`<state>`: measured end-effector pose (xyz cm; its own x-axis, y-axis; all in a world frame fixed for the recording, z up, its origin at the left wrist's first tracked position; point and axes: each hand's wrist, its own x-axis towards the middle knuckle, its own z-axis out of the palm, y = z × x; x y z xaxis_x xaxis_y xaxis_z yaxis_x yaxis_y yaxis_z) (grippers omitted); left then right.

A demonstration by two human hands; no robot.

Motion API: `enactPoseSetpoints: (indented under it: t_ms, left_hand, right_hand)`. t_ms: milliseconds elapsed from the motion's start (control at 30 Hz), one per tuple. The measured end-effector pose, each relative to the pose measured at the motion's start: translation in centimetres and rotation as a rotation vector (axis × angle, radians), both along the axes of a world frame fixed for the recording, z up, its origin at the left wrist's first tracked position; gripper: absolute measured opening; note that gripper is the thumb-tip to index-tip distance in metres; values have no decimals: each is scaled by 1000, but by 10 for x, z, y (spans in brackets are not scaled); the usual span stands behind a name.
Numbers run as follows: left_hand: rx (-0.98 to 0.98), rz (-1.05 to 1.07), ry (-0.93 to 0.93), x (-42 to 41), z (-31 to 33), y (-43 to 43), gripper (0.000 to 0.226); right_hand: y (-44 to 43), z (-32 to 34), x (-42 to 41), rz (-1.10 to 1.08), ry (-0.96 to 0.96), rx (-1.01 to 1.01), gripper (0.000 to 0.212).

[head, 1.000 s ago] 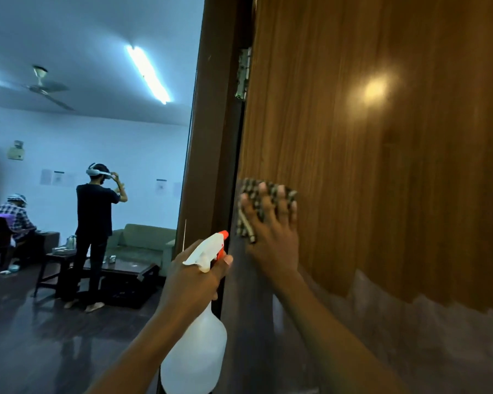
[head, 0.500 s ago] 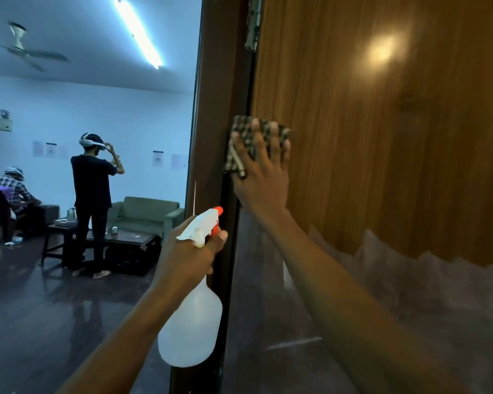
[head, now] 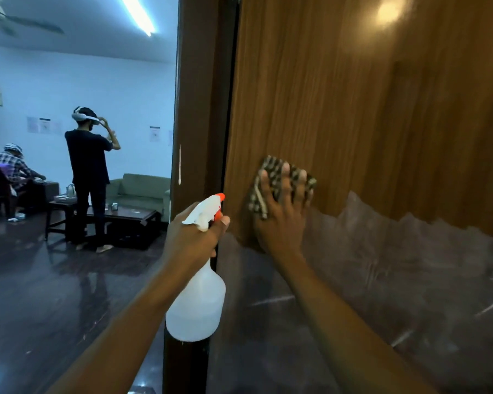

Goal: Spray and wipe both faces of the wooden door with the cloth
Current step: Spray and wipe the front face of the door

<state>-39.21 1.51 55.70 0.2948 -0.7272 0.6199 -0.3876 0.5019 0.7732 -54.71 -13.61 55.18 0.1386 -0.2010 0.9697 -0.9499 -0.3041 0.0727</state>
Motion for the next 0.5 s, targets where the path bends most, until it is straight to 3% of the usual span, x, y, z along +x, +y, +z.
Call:
enactPoseSetpoints:
  t_ms: [133, 233, 300, 367, 500]
  left_hand:
    - [26, 43, 109, -4, -8, -4, 37]
    - [95, 40, 165, -20, -27, -7, 45]
    - [138, 0, 120, -32, -43, -6, 46]
    - [173, -37, 88, -45, -53, -6, 43]
    - [179, -27, 98, -54, -50, -10, 44]
  right_hand:
    - [-1, -20, 44, 149, 337, -86, 75]
    - [-5, -76, 4, 156, 542, -50, 63]
    - [-3, -110, -44, 117, 455, -9, 59]
    - [4, -118, -90, 14, 239, 24, 64]
    - [7, -50, -88, -89, -223, 60, 66]
